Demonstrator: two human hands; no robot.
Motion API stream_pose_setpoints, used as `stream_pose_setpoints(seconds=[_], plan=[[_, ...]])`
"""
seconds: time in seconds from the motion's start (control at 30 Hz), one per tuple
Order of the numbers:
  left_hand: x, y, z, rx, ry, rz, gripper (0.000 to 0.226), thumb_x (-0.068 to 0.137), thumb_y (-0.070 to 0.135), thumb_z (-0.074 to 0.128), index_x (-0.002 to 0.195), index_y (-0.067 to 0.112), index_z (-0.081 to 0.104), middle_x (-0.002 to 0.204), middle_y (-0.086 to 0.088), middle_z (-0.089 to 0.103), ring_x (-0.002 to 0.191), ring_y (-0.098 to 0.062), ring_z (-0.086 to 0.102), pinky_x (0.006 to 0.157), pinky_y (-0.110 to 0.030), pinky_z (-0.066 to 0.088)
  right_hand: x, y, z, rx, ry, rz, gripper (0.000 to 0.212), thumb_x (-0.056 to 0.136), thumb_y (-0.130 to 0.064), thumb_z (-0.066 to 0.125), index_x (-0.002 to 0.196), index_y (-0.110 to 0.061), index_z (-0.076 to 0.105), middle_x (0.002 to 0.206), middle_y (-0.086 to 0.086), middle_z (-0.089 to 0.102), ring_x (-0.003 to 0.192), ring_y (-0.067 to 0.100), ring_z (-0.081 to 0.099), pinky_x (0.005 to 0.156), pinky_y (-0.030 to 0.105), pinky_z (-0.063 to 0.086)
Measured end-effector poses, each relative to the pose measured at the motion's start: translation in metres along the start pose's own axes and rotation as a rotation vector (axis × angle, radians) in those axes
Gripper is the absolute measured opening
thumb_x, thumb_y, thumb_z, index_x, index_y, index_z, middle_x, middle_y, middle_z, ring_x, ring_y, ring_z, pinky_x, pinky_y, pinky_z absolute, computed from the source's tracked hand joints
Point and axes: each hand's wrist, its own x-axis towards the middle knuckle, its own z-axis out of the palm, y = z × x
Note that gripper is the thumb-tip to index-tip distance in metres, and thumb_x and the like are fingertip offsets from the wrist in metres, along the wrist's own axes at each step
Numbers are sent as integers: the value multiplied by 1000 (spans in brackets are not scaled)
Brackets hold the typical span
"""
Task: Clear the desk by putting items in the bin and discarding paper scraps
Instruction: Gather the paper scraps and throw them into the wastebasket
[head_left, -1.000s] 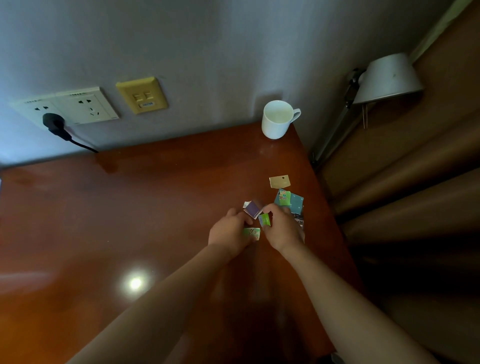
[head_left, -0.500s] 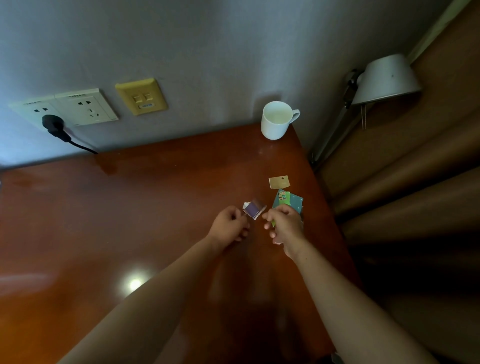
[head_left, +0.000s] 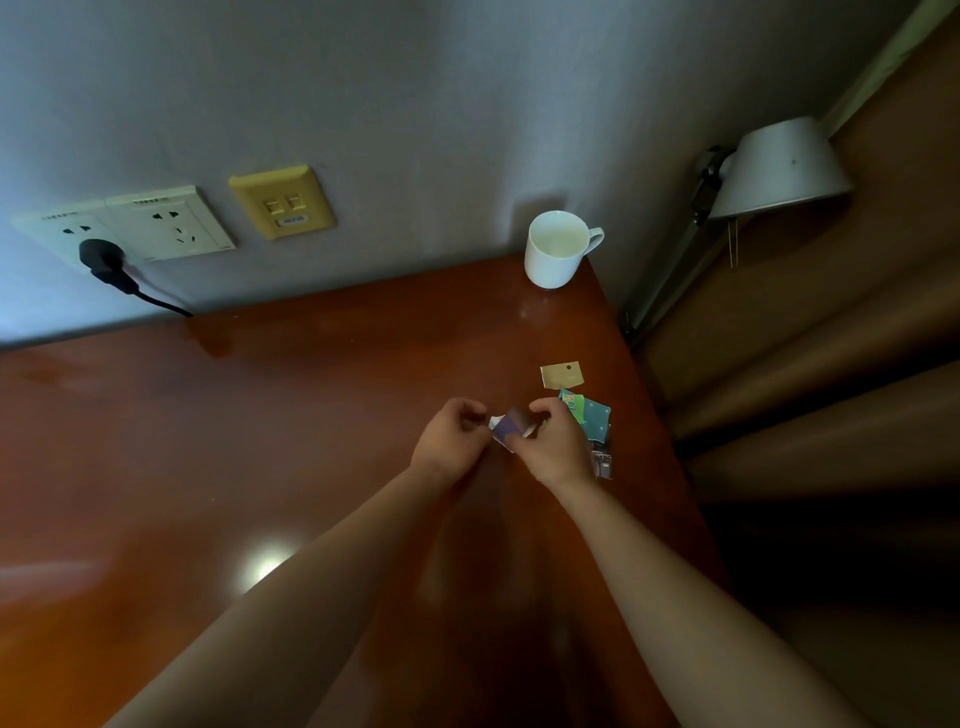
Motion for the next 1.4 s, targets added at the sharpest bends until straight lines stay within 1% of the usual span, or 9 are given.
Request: stream_pose_setpoints(seconds=[0.07, 0.23, 0.53, 0.7, 0.87, 1.07, 1.17, 1.3, 1.4], plan=[[3, -1, -1, 209, -13, 48, 25, 85, 18, 62, 110, 22, 57, 105, 4, 64, 92, -15, 61, 86, -33, 49, 4, 0, 4, -121, 11, -52, 60, 76, -30, 77, 128, -20, 50, 121, 2, 59, 107, 23, 58, 79, 31, 44], [10, 3, -1, 368, -29, 103, 32, 85, 27, 60, 117, 27, 58, 109, 4, 64, 97, -17, 61, 86, -35, 50, 5, -1, 10, -310, 20, -66, 53, 75, -32, 77, 120, -23, 50, 118, 4, 50, 97, 25, 59, 73, 32, 47], [19, 2, 0, 555, -18, 160, 28, 90, 33, 56, 118, 31, 57, 112, 6, 66, 102, -17, 61, 81, -32, 50, 12, -7, 12, -300, 10, 35, 41, 73, -29, 79, 104, -24, 52, 114, 2, 50, 94, 21, 58, 69, 32, 48], [20, 1, -1, 635, -12, 237, 28, 91, 29, 54, 119, 31, 58, 115, 1, 60, 101, -19, 60, 78, -32, 47, 11, -6, 13, -256, 31, 12, 30, 77, -23, 74, 89, -25, 46, 92, -2, 54, 78, 21, 57, 60, 32, 45], [20, 3, -1, 642, -29, 252, 31, 86, 27, 60, 117, 31, 58, 112, 1, 54, 92, -19, 59, 71, -28, 43, 7, -1, 10, 77, -22, 80, 22, 80, -20, 69, 99, -19, 58, 91, -3, 59, 86, 20, 58, 78, 38, 50], [15, 5, 6, 634, -20, 216, 17, 80, 32, 69, 96, 32, 62, 101, 8, 49, 89, -18, 60, 71, -29, 44, -2, 0, 0, 484, 1, 285, 18, 90, -13, 49, 79, -22, 59, 62, 1, 51, 53, 13, 41, 47, 25, 29], [13, 5, 9, 640, 1, 189, 13, 81, 31, 69, 93, 31, 63, 106, 6, 52, 90, -19, 61, 72, -30, 46, -5, -3, -7, 676, -40, 436, 15, 87, -7, 45, 84, -15, 57, 60, 5, 51, 48, 15, 40, 46, 26, 29], [9, 8, 10, 679, 23, 215, 32, 83, 29, 68, 112, 30, 56, 113, 4, 50, 94, -21, 61, 74, -32, 47, -10, 1, -11, 943, -128, 542, 16, 89, -13, 41, 80, -9, 53, 58, 7, 50, 49, 17, 40, 49, 27, 30], [8, 10, 10, 698, 19, 206, 23, 83, 30, 67, 105, 31, 60, 111, 5, 51, 93, -20, 61, 70, -28, 43, -12, 6, -16, 1043, -153, 544, 20, 90, -18, 40, 82, -8, 55, 60, 8, 50, 50, 16, 41, 47, 26, 30]])
